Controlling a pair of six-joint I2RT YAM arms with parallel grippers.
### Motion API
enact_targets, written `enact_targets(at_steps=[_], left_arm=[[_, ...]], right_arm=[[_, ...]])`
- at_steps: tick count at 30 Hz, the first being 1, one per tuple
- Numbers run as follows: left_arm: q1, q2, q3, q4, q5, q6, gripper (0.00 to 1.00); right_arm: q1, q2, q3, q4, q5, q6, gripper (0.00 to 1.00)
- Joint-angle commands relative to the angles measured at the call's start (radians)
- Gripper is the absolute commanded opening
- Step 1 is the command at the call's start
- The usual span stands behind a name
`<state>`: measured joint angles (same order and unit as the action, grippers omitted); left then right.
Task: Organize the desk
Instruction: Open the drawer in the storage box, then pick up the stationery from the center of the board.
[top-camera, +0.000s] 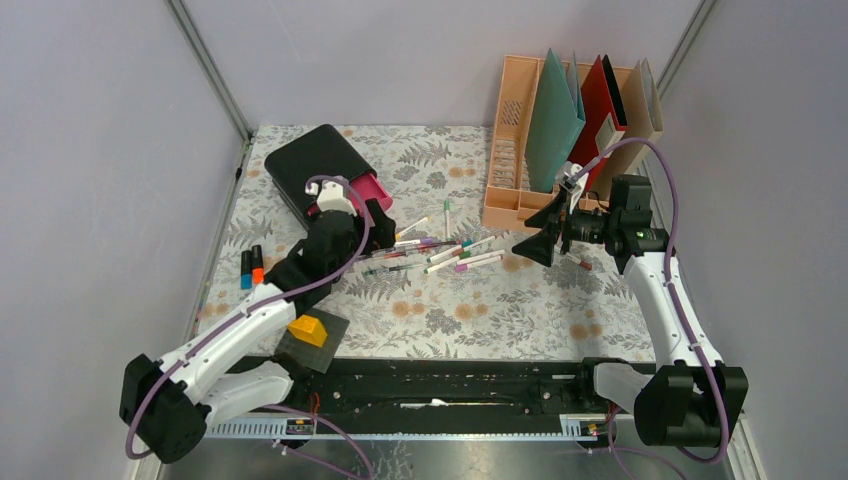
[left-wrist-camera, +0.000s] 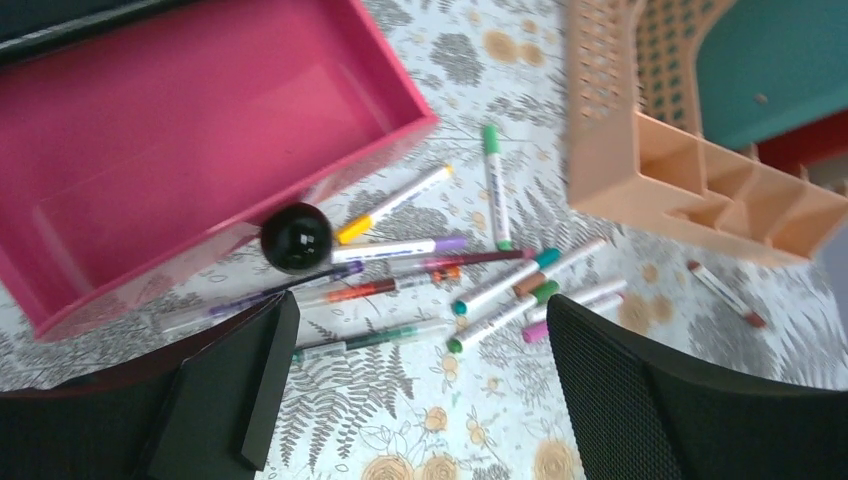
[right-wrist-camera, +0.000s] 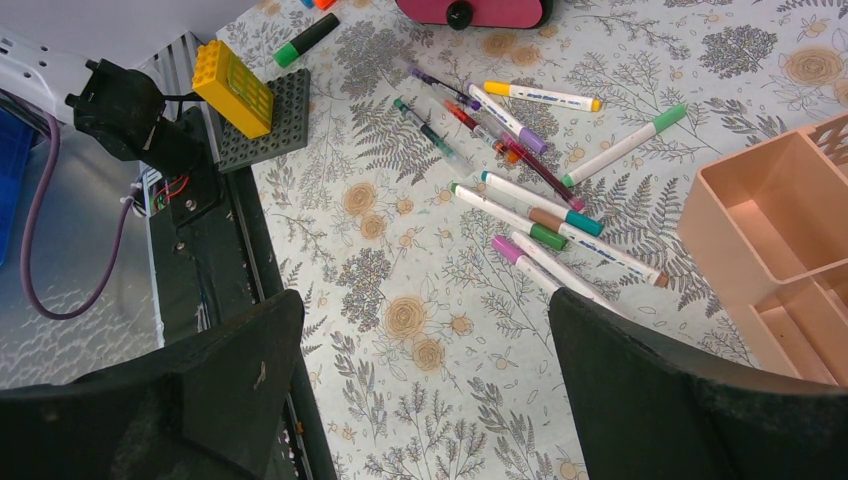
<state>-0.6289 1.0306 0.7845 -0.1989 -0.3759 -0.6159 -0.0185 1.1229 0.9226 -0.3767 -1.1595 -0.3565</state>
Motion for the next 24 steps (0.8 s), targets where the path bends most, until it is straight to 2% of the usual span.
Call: enact_targets(at_steps=[1, 6, 11, 21, 24], left_arm=[[-0.001, -0.072, -0.076, 0.171, 0.17, 0.114, 0.99], [-0.001, -0.12, -0.145, 0.271, 0.318, 0.142, 0.99], [-0.002, -0.093, -0.166, 0.332, 0.485, 0.146, 0.99], [-0.004, 0.109, -0.158, 0.504, 0.756, 0.078, 0.99], [-0.033, 0.19, -0.146, 0.539, 0.784, 0.069, 0.99]], right_arm=[[0.006, -0.015, 0.027, -0.007, 0.009, -0.018, 1.0], [0.005, -0.015, 0.026, -0.007, 0.011, -0.021, 1.0], [0.006, -0.011, 0.028, -0.013, 0.012, -0.027, 1.0], [0.005, -0.003, 0.031, -0.023, 0.017, -0.039, 1.0], [0.005, 0.0, 0.032, -0.026, 0.02, -0.041, 1.0]])
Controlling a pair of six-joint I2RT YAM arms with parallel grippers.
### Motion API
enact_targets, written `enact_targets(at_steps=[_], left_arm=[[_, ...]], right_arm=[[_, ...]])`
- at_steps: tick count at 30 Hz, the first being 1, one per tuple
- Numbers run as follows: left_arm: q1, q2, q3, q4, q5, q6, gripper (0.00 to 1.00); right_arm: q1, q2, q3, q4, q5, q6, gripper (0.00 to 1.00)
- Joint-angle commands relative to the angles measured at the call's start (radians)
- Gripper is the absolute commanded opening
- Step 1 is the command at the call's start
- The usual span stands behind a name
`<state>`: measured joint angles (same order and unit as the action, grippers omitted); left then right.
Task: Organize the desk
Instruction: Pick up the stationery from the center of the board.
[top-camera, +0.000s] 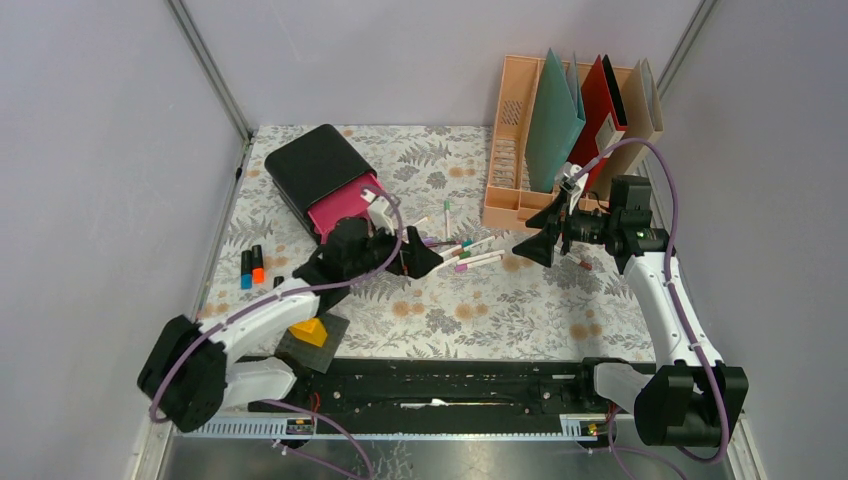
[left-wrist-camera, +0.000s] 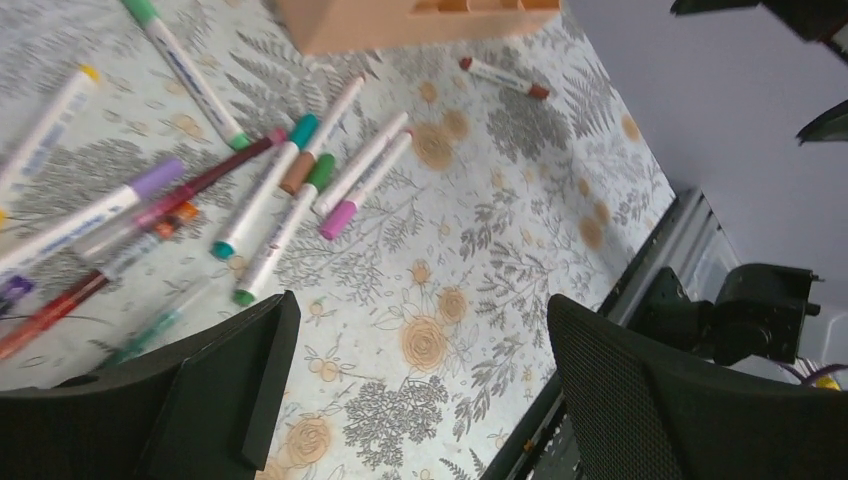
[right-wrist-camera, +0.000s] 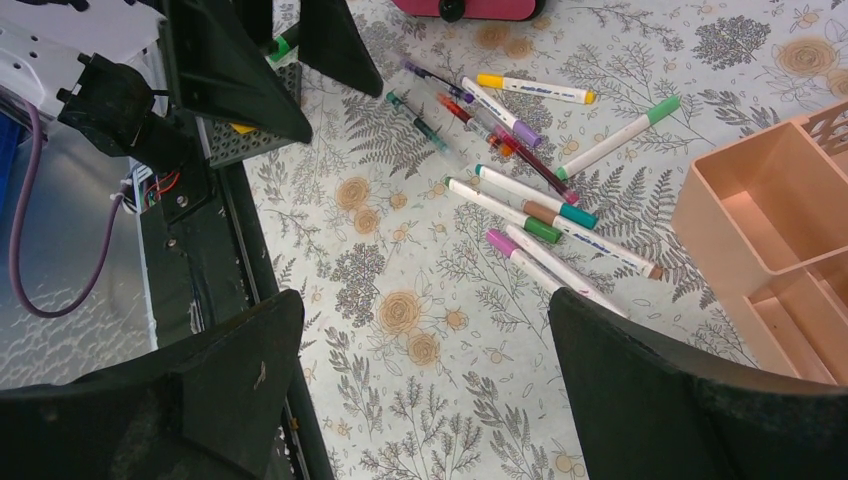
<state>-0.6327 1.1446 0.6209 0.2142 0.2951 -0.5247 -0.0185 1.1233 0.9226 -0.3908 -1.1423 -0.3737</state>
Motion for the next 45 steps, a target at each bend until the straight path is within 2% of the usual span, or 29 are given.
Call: enact_targets(at_steps=[1, 12, 18, 20, 27, 39, 45], left_arm=[[-0.044, 0.103, 0.028, 0.124, 0.109, -0.014, 0.99], [-0.231, 0.455, 0.294, -0.066, -0.121, 0.194, 0.97], [-0.243, 0.623, 0.451, -0.165, -0.107, 0.308, 0.77], [-0.245, 0.662, 0.498, -0.205, -0.105, 0.333, 0.73], [-0.246, 0.748, 0.592, -0.272, -0.145, 0.389, 0.58], [-0.247, 0.827, 0.68, -0.343, -0.207, 0.449, 0.55], [-0.247, 0.856, 0.703, -0.357, -0.229, 0.459, 0.49]], right_arm=[[0.005, 0.0, 0.033, -0.013, 0.005, -0.025, 1.0], [0.005, 0.012, 0.041, -0.038, 0.031, -0.052, 1.0], [0.002, 0.017, 0.047, -0.05, 0.041, -0.063, 1.0], [0.0, 0.018, 0.048, -0.054, 0.042, -0.067, 1.0], [-0.005, 0.021, 0.053, -0.064, 0.051, -0.077, 1.0], [-0.005, 0.03, 0.053, -0.065, 0.05, -0.079, 1.0], [-0.005, 0.03, 0.053, -0.065, 0.049, -0.078, 1.0]])
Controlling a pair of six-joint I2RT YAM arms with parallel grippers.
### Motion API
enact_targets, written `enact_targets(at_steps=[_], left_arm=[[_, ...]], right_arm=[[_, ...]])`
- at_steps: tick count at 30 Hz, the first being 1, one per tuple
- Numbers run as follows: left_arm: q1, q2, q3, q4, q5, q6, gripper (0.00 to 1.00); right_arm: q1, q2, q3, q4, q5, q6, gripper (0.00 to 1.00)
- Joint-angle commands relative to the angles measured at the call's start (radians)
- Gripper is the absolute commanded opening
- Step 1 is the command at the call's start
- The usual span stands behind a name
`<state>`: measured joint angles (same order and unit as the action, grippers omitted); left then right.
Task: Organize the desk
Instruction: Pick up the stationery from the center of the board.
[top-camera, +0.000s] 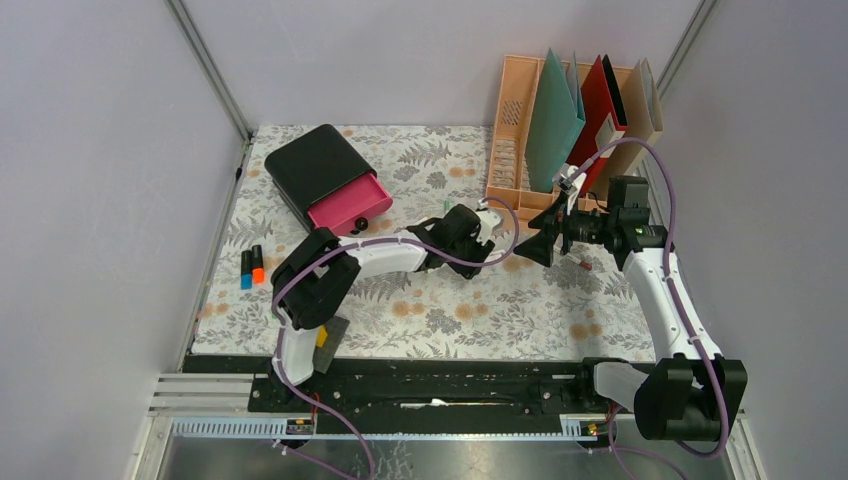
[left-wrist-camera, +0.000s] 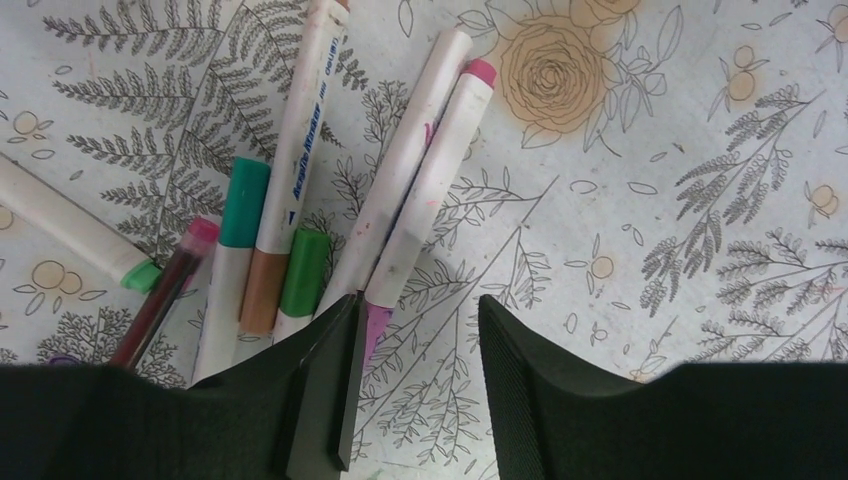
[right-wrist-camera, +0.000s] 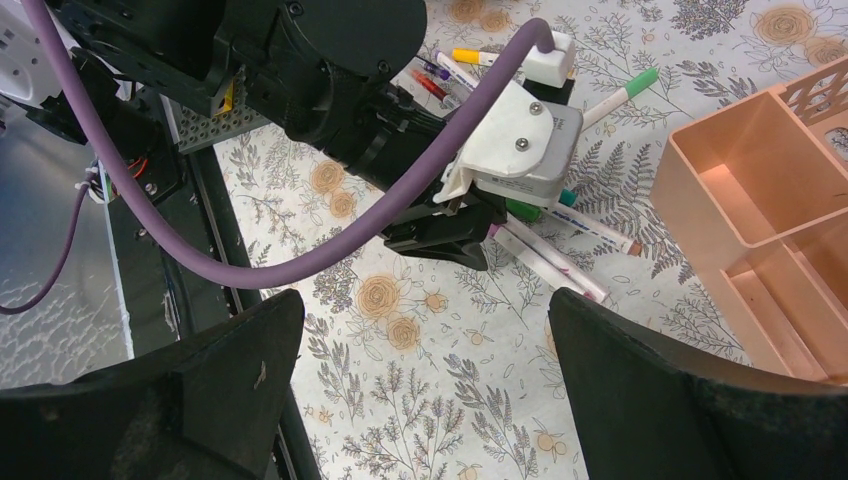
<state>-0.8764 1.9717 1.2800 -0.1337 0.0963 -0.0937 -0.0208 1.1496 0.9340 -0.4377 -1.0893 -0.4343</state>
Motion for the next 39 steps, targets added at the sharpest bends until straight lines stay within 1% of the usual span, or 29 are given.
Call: enact_targets(at_steps=[1, 5, 15, 22, 29, 32, 39], left_arm=[[-0.004, 0.033, 0.047, -0.011, -0.033, 0.028, 0.48], [-0.003, 0.042, 0.051, -0.014, -0.043, 0.029, 0.45], [-0.005, 0.045, 0.053, -0.015, -0.056, 0.034, 0.45], [-0.01, 0.052, 0.042, -0.015, -0.053, 0.025, 0.3], [-0.037, 0.024, 0.006, -0.011, -0.08, 0.01, 0.07], [-0.052, -0.015, -0.044, 0.012, -0.087, -0.001, 0.0], [-0.065, -0.173, -0.173, 0.075, -0.093, -0.037, 0.0]], right_arm=[[-0.003, 0.004, 0.042, -0.017, -0.003, -0.016, 1.0], [-0.003, 0.004, 0.042, -0.018, -0.004, -0.016, 1.0], [-0.003, 0.006, 0.042, -0.018, -0.006, -0.017, 1.0], [-0.003, 0.007, 0.042, -0.018, -0.006, -0.016, 1.0], [-0.002, 0.007, 0.042, -0.018, -0.006, -0.016, 1.0], [-0.002, 0.007, 0.043, -0.018, -0.004, -0.018, 1.0], [-0.003, 0.006, 0.045, -0.029, 0.0, -0.028, 1.0]])
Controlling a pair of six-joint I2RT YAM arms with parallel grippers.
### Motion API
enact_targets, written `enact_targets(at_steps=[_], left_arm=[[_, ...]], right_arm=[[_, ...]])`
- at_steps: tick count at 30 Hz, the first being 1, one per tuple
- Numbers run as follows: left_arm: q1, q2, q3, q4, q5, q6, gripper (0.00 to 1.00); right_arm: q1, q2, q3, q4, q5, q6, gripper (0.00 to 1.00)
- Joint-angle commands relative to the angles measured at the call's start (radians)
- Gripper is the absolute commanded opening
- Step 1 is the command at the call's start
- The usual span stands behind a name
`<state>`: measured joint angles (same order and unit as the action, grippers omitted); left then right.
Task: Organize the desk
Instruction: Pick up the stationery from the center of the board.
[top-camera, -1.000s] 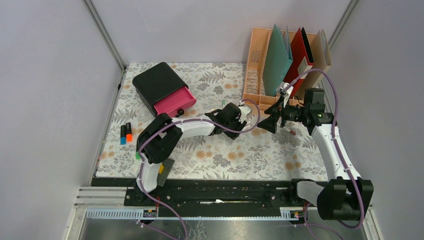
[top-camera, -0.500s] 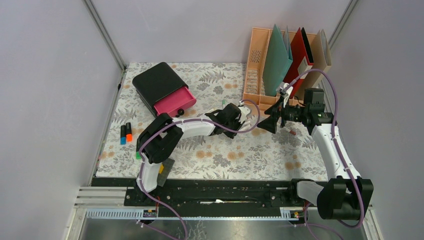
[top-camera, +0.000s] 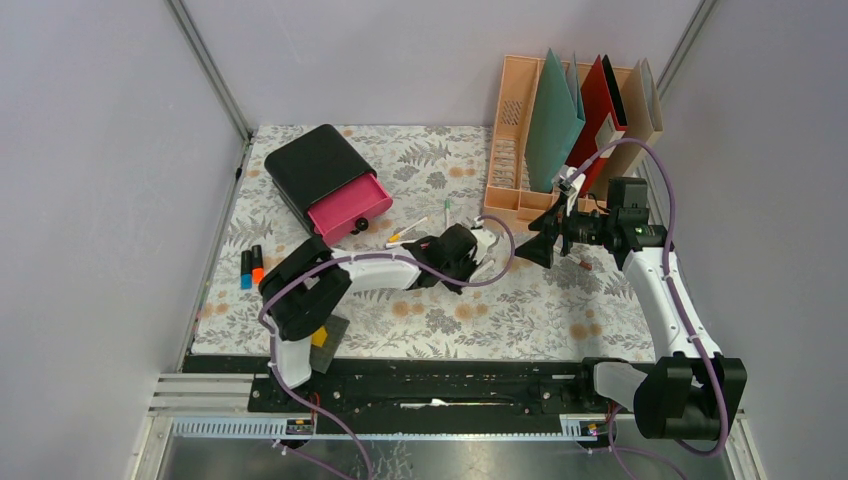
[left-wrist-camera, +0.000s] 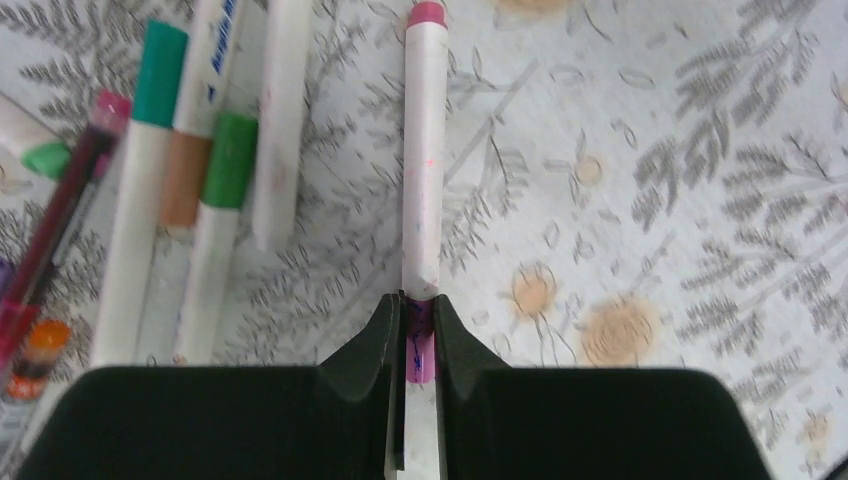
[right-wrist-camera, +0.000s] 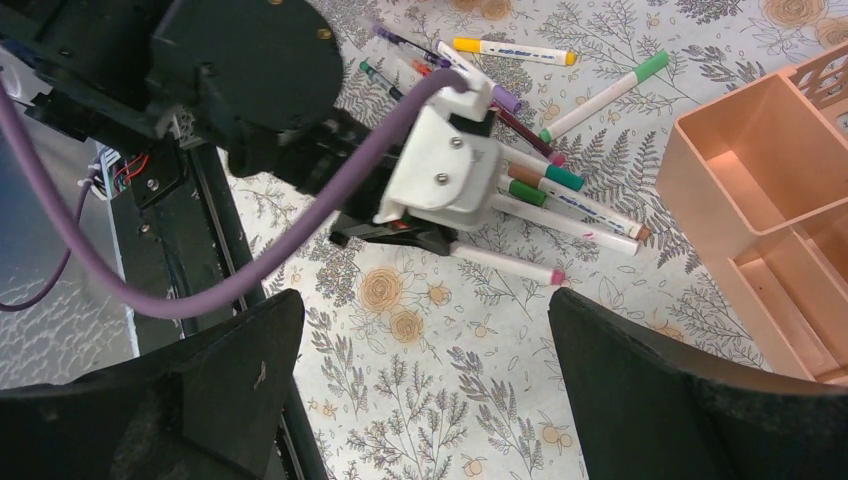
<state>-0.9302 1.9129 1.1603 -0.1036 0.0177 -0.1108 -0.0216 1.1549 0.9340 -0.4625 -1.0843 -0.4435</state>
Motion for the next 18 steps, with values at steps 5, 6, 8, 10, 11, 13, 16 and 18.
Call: enact_targets(at_steps=[5, 6, 8, 10, 11, 13, 16, 18], left_arm=[[-0.012, -0.24, -0.121, 0.045, -0.027, -0.021, 0.0], [-0.012, -0.263, -0.131, 0.04, -0.041, -0.021, 0.0], [-0.012, -0.308, -0.149, 0.014, -0.049, -0.017, 0.0], [-0.013, -0.353, -0.155, -0.019, -0.055, -0.005, 0.0], [-0.012, -0.374, -0.152, -0.043, -0.06, 0.001, 0.0], [-0.012, -0.416, -0.146, -0.088, -0.075, 0.021, 0.0], [-0.011, -0.479, -0.123, -0.17, -0.118, 0.05, 0.0], [-0.009, -0.517, -0.098, -0.235, -0.162, 0.066, 0.0]], right_arm=[[-0.003, 0.0, 0.045, -0.005, -0.008, -0.019, 1.0], [-0.003, 0.001, 0.045, -0.004, -0.01, -0.019, 1.0], [-0.004, 0.003, 0.045, -0.004, -0.015, -0.02, 1.0], [-0.003, 0.005, 0.043, -0.004, -0.016, -0.021, 1.0], [-0.004, 0.005, 0.043, -0.004, -0.014, -0.023, 1.0], [-0.003, 0.002, 0.042, -0.006, -0.01, -0.026, 1.0], [-0.005, -0.003, 0.044, -0.012, -0.004, -0.036, 1.0], [-0.006, -0.004, 0.047, -0.018, -0.002, -0.041, 1.0]])
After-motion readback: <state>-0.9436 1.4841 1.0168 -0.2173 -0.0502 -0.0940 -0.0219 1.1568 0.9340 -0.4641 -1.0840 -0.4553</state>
